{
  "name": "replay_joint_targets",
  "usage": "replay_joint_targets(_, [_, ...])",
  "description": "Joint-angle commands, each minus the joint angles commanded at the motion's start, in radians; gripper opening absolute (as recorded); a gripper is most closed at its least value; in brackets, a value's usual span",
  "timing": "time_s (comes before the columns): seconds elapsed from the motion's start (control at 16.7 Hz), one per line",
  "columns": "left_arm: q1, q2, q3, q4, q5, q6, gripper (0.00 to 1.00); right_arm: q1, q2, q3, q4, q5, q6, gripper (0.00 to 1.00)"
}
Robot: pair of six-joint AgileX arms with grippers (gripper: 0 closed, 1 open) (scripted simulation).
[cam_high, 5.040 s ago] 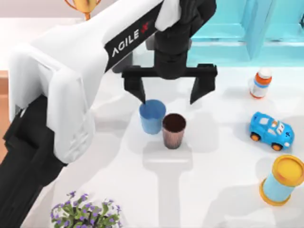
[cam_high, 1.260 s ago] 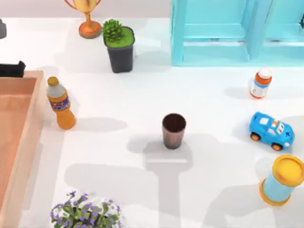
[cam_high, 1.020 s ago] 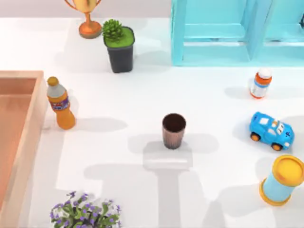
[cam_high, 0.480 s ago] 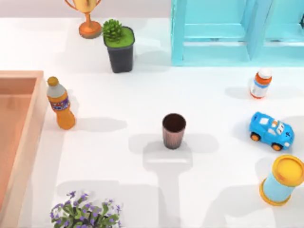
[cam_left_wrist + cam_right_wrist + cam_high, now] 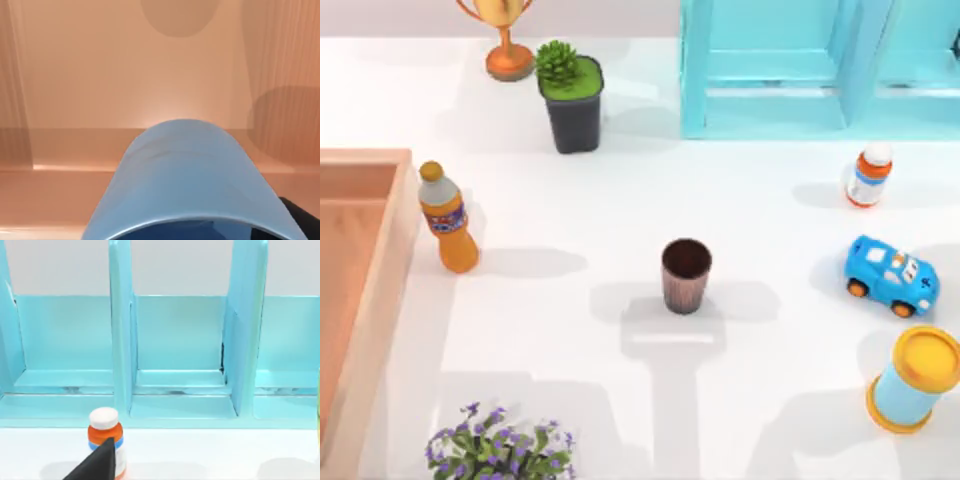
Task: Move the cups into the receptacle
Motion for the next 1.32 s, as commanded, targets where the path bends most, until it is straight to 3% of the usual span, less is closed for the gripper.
replay_joint_targets(0.6, [0.026,0.016,-0.114,0.129,0.001,0.024,0.0,0.0,0.0,0.0,0.0,0.0,0.0,1.0])
replay_joint_targets(1.32, [0.026,0.016,-0.114,0.129,0.001,0.024,0.9,0.0,0.0,0.0,0.0,0.0,0.0,1.0])
